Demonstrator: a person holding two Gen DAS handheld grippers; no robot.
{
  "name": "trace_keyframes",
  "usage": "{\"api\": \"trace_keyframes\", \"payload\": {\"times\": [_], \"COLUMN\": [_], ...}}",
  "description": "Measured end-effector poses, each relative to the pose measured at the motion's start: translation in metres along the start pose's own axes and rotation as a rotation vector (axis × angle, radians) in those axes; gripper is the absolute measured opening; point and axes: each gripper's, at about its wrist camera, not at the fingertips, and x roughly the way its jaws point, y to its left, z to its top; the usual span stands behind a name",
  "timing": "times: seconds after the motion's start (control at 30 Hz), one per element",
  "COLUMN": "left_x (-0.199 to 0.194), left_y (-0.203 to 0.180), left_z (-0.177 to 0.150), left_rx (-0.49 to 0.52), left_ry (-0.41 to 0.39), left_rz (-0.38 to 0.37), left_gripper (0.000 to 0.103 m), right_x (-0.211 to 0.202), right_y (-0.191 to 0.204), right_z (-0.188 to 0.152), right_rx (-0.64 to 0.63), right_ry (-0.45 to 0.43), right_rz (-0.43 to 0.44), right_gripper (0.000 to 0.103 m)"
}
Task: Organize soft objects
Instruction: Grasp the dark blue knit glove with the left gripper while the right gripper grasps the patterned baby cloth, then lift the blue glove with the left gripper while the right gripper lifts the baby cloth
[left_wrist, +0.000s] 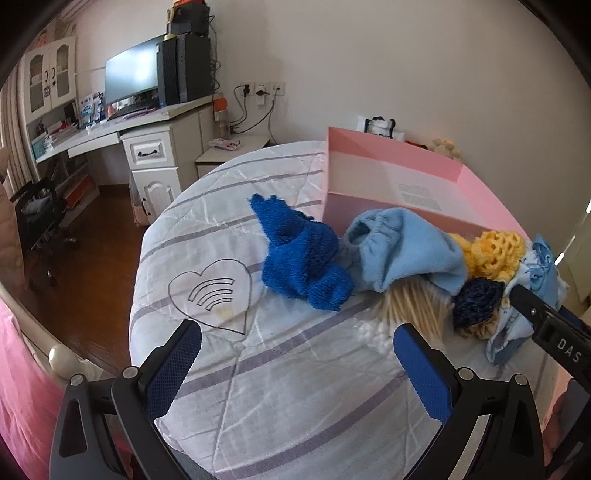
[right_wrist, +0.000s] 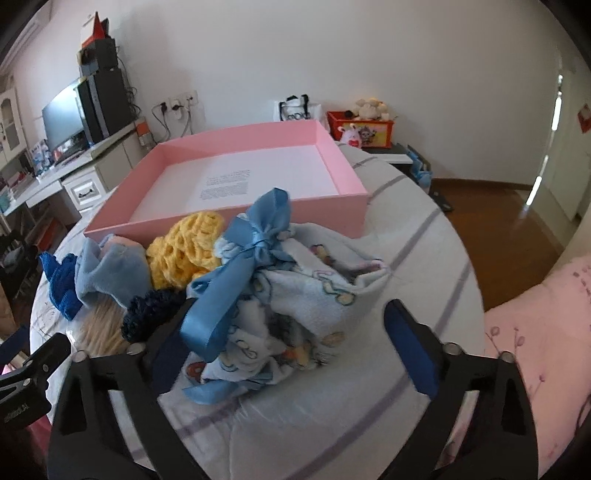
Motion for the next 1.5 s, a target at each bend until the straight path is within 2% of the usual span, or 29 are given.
{"api": "trace_keyframes", "payload": {"times": [0.03,0.1,0.27,0.47,0.67,0.8,0.93,1.07,1.17,1.23,1.27,1.3,1.33,1.37,1.4,1.5], "left_x": [0.001,0.003,0.003,0.002,0.013,0.028,0.049,0.065,0.071,0.072,0.073,0.073,0.073,0.073,0.073,0.07], "left_y": [0.003,0.006,0.012,0.016,0.021,0.021,0.022,0.02,0.019,0.017,0.016,0.015,0.014,0.013,0.012,0.012], "left_z": [0.0,0.001,0.002,0.009,0.021,0.029,0.035,0.039,0.042,0.042,0.043,0.044,0.043,0.043,0.042,0.041], "left_rx": [-0.01,-0.026,-0.06,-0.077,-0.099,-0.102,-0.099,-0.079,-0.06,-0.04,-0.031,-0.024,-0.014,-0.01,-0.007,-0.009], "left_ry": [0.002,0.005,0.018,0.009,0.001,0.007,0.035,0.049,0.043,0.037,0.036,0.034,0.032,0.031,0.032,0.043], "left_rz": [0.004,0.011,0.008,0.017,0.046,0.063,0.052,0.043,0.042,0.027,0.021,0.017,0.014,0.01,0.004,-0.027], "left_gripper": [0.103,0.103,0.103,0.103,0.103,0.103,0.103,0.098,0.085,0.07,0.066,0.058,0.051,0.047,0.038,0.033], "right_x": [0.0,-0.001,-0.011,-0.02,-0.024,-0.011,0.001,0.013,0.026,0.033,0.036,0.038,0.037,0.037,0.035,0.032], "right_y": [0.002,0.003,0.003,-0.007,-0.016,-0.021,-0.023,-0.015,-0.013,-0.013,-0.015,-0.017,-0.018,-0.018,-0.016,-0.014], "right_z": [0.0,-0.002,-0.005,-0.003,0.002,0.001,0.005,0.007,0.007,0.007,0.008,0.008,0.008,0.007,0.006,0.004], "right_rx": [-0.003,-0.015,-0.019,-0.004,-0.001,0.015,0.029,-0.014,-0.007,0.0,0.012,0.021,0.024,0.023,0.014,0.004], "right_ry": [-0.008,-0.022,-0.042,-0.059,-0.065,-0.031,-0.02,-0.014,0.015,0.028,0.037,0.041,0.041,0.039,0.031,0.018], "right_rz": [0.009,-0.003,0.03,0.037,0.014,-0.011,-0.023,-0.063,-0.034,-0.024,-0.013,0.006,0.039,0.045,0.036,0.032], "right_gripper": [0.081,0.079,0.059,0.052,0.051,0.051,0.06,0.07,0.072,0.076,0.076,0.074,0.063,0.061,0.059,0.056]}}
